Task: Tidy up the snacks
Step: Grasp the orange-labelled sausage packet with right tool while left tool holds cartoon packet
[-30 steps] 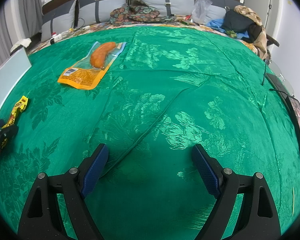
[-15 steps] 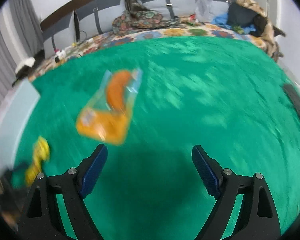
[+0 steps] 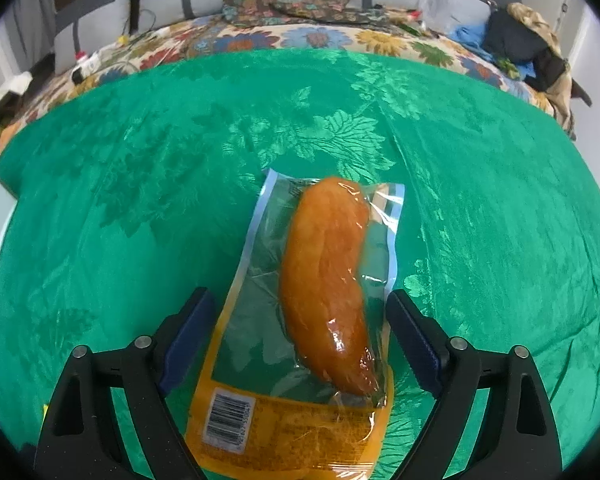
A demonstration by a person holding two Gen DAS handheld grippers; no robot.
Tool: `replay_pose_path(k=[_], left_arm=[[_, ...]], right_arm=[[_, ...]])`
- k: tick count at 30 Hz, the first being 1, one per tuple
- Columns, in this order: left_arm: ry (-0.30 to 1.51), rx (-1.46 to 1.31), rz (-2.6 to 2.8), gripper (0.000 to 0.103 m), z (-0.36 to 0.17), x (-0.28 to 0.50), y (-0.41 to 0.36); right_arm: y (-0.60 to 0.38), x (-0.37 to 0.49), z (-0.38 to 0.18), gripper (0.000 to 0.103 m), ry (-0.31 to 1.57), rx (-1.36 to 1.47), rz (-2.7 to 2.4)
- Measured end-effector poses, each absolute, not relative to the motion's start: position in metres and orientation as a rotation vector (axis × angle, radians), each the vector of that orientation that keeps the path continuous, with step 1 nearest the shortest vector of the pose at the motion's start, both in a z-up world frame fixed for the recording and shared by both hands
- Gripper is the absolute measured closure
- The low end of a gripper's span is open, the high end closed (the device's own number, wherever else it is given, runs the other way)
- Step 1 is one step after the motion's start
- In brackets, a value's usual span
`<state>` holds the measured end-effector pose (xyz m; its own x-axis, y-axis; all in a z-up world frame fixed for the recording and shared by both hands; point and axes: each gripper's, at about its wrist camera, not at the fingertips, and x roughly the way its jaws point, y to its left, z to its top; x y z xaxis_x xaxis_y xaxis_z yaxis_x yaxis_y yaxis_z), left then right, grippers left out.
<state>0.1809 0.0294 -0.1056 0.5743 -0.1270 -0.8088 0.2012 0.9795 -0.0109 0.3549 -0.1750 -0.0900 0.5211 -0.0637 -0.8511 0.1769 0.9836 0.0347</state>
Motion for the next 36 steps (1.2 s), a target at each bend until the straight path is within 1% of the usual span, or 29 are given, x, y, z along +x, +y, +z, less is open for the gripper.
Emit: replay_pose_path(k=[10, 19, 28, 36], left_arm=[[0.939, 0.084, -0.192, 0.0, -0.106, 0.181, 0.029], [0.939, 0.084, -0.191, 0.0, -0.106, 0.181, 0.029], [0.939, 0.084, -0.191, 0.0, -0.106, 0.181, 0.029], [0.939, 0.084, -0.191, 0.0, -0.106, 0.181, 0.03]], right_arm=[[-0.17, 0.354, -0.091, 0.009, 0.978, 0.061, -0.057], [-0.169, 0.338, -0.092, 0.014, 0.965, -0.016, 0.054], [-0.171, 0.284, -0.096, 0.013, 0.926, -0.063, 0.144], [-0.189, 0.195, -0.103, 0.012, 0.882, -0.08, 0.2]])
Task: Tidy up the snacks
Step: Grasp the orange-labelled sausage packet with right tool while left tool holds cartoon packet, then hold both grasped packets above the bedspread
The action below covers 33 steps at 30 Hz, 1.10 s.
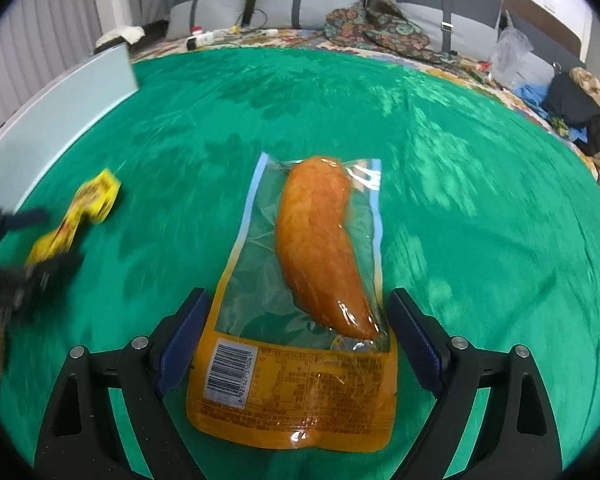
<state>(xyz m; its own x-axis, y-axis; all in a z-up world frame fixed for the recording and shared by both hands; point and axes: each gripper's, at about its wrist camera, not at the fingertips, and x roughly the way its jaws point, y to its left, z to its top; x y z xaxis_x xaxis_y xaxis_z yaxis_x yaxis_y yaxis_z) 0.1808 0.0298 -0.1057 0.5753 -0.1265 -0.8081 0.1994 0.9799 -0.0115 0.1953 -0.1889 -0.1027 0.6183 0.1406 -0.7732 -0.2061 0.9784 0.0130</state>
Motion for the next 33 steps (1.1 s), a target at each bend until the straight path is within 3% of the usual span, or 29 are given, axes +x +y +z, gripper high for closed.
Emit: replay_pose_path(k=[13, 33], left_arm=[[0.939, 0.084, -0.191, 0.0, -0.106, 0.181, 0.03], [0.941, 0.082, -0.195, 0.0, -0.106, 0.18, 0.03]], right_arm=[[-0.195, 0.204, -0.096, 0.011, 1.071, -0.029, 0.145], [-0.212, 0.177, -0.085, 0.011, 1.077, 0.077, 0.215]])
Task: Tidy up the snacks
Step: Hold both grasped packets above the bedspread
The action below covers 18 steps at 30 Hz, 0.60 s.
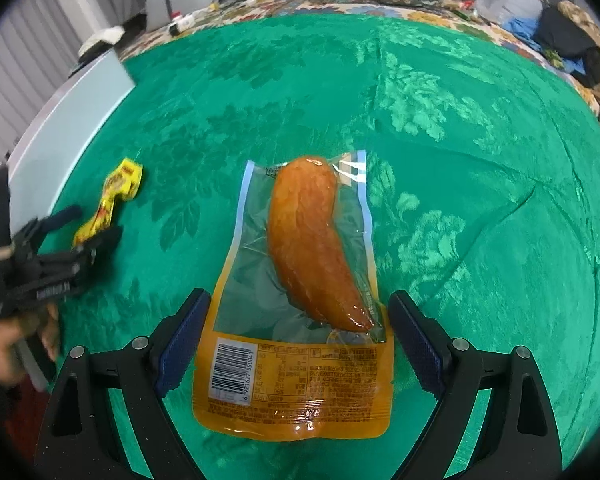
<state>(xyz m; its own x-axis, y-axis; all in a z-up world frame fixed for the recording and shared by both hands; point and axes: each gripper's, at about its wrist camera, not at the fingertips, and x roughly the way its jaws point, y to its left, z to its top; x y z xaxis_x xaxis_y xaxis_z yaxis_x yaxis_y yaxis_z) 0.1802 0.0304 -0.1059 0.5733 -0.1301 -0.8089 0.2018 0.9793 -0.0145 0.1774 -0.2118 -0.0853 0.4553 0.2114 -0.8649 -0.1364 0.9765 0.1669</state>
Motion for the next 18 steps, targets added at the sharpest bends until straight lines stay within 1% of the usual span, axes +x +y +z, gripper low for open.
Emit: replay_pose_path(k=[3, 6, 8, 9, 12, 14, 18], left_arm=[[0.993, 0.111, -0.248, 0.0, -0.104, 0.183, 0.032], [1.041, 0.082, -0.295, 0.0, -0.1, 0.186, 0.037], [1.071, 0.023, -0.315, 0.0, -0.097, 0.19, 0.043], [1.086, -0.003, -0.317, 0.0, -0.096, 0.193, 0.045], [1.124, -0.041, -0.305, 0.0, -0.094, 0.199, 0.043], [1.133, -0.007, -0.298, 0.0, -0.095, 0.198, 0.035], [1.105, 0.166, -0.255, 0.0, -0.101, 0.189, 0.009]], right_arm=[[-0.217, 0.174, -0.091, 0.011, 1.122, 0.066, 0.247], [-0.232, 0.167, -0.079, 0.011, 1.038, 0.15, 0.276], [-0.225, 0.166, -0.074, 0.01, 1.014, 0.012, 0.209], [-0.222, 0.168, -0.072, 0.01, 1.009, -0.008, 0.195], [-0.224, 0.179, -0.069, 0.011, 1.042, 0.154, 0.294], [-0.226, 0.19, -0.072, 0.011, 1.117, 0.229, 0.291], [-0.233, 0.189, -0.063, 0.011, 1.05, 0.203, 0.253]])
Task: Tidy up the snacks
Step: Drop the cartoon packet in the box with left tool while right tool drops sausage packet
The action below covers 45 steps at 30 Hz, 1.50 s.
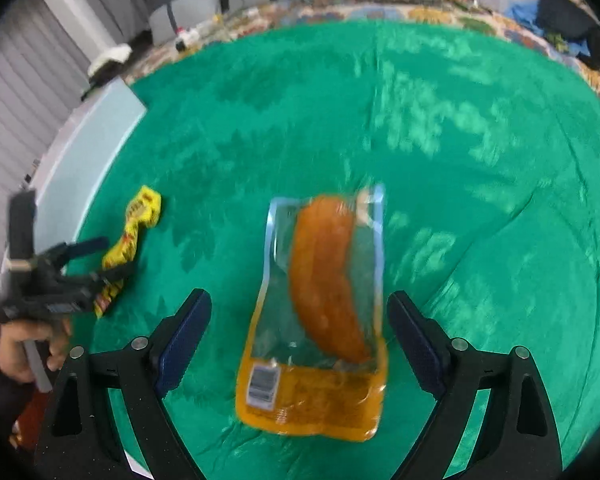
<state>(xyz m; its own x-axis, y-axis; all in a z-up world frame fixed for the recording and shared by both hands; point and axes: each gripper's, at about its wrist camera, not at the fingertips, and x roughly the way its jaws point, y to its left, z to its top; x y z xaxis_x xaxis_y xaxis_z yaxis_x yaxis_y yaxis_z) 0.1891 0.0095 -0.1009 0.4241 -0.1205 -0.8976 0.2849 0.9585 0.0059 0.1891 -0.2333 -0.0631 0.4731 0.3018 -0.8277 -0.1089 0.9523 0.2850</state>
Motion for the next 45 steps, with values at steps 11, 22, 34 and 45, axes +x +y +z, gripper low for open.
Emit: replay_pose_path(k=[11, 22, 34, 45], left_arm=[[1.067, 0.181, -0.342, 0.061, -0.088, 0.175, -0.009], [0.943, -0.212, -0.4, 0.065, -0.018, 0.143, 0.059], [0.753, -0.35, -0.079, 0.064, 0.087, 0.11, 0.275], [0.88, -0.272, 0.331, 0.034, 0.019, 0.061, 0.394]], right_arm=[[-0.179, 0.237, -0.102, 0.015, 1.19, -0.061, 0.117], [-0.241, 0.19, -0.064, 0.056, 1.091, 0.395, 0.178], [0.001, 0.2, 0.084, 0.051, 0.903, 0.32, 0.699], [0.22, 0.187, 0.041, 0.018, 0.994, 0.181, 0.874]])
